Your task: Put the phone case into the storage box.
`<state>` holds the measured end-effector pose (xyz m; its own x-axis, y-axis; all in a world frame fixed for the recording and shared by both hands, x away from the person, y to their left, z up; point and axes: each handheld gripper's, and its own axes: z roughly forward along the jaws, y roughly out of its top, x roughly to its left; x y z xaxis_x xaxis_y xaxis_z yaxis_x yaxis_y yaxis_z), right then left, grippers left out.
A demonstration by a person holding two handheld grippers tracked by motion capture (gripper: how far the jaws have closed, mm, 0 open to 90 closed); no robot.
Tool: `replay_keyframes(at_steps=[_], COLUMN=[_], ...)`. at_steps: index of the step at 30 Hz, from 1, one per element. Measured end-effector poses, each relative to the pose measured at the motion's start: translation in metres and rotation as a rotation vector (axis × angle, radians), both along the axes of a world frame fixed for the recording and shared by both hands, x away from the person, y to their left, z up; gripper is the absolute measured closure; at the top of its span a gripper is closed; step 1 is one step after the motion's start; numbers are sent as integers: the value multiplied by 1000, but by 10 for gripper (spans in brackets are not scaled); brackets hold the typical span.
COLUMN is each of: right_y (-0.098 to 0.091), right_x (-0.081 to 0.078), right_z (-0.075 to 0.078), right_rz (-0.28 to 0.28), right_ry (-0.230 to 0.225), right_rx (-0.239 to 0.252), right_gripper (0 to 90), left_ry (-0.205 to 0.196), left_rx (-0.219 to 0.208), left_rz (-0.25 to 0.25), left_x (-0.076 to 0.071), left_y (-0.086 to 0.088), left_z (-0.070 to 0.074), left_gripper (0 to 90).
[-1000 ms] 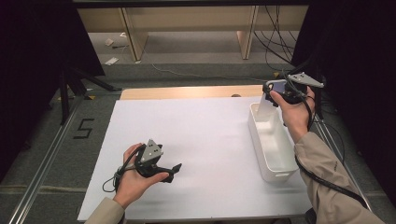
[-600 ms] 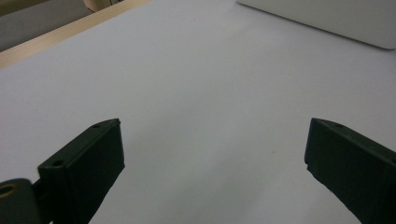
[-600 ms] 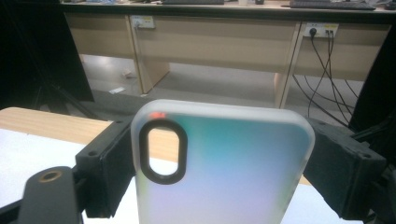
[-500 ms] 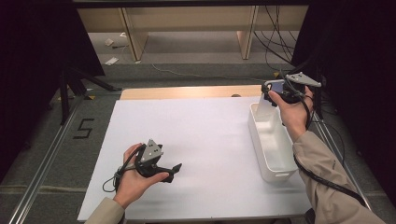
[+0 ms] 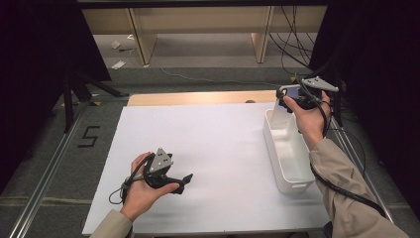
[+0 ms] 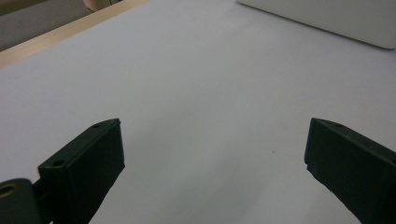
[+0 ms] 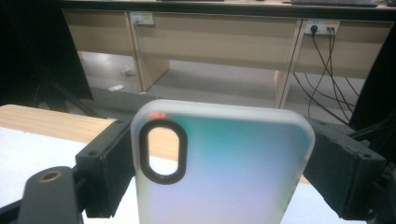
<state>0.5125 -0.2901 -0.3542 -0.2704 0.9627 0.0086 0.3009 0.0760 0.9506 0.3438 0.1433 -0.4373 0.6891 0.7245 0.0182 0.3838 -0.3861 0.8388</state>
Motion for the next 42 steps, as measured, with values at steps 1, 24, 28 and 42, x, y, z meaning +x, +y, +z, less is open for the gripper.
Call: replay_keyframes(at_steps=[1, 24, 28, 42], right_y=[0, 2, 2, 3], right_x=[0, 6, 6, 8], right_z=[0, -3, -4, -5], right_rz=[0, 0, 0, 0], right_ry=[0, 10, 13, 19], right_rx=[-1, -10, -11, -20], right_gripper=[173, 173, 173, 174], left_ry=[0, -1, -1, -1], left_rx=[0, 0, 0, 1], left_rz=[0, 2, 2, 2], left_x=[0, 0, 0, 0], left_y=[0, 0, 0, 0], left_z=[0, 0, 0, 0], left_gripper=[40, 40, 40, 40])
